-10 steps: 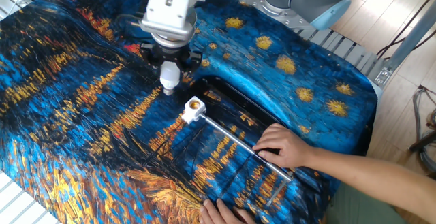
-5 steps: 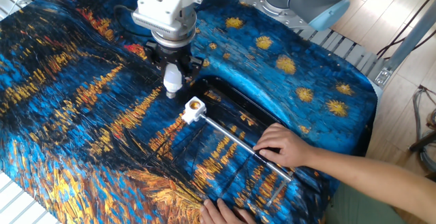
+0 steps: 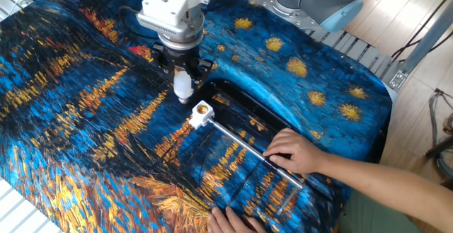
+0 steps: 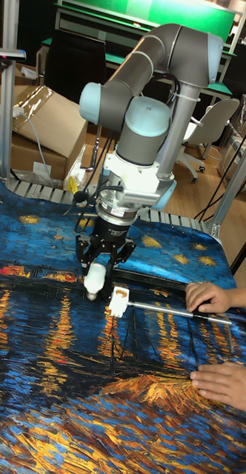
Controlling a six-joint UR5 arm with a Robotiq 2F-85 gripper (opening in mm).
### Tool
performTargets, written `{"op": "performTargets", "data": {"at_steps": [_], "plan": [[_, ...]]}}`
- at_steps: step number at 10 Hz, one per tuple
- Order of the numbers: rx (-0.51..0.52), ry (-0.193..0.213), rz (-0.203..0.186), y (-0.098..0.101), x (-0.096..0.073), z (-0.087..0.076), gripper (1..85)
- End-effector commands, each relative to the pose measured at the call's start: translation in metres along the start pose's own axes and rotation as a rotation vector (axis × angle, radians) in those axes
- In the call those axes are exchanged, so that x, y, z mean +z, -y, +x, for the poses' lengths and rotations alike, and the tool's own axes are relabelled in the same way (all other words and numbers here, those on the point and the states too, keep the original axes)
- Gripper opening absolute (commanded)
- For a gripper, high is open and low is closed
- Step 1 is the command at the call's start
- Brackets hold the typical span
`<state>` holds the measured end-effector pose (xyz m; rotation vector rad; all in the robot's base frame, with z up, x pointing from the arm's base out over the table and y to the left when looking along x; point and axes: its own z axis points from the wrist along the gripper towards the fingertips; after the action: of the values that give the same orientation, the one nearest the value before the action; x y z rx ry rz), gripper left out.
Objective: Take out the light bulb by rotating it
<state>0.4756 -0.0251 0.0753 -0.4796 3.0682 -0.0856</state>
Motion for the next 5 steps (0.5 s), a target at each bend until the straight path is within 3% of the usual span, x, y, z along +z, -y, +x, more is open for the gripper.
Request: {"op": "performTargets", "data": {"at_steps": [1, 5], "plan": [[0.014, 0.003, -0.019, -0.003, 0.0, 0.0, 55.7], [0.1, 0.058, 0.013, 0.003, -0.017, -0.009, 52.7]]}}
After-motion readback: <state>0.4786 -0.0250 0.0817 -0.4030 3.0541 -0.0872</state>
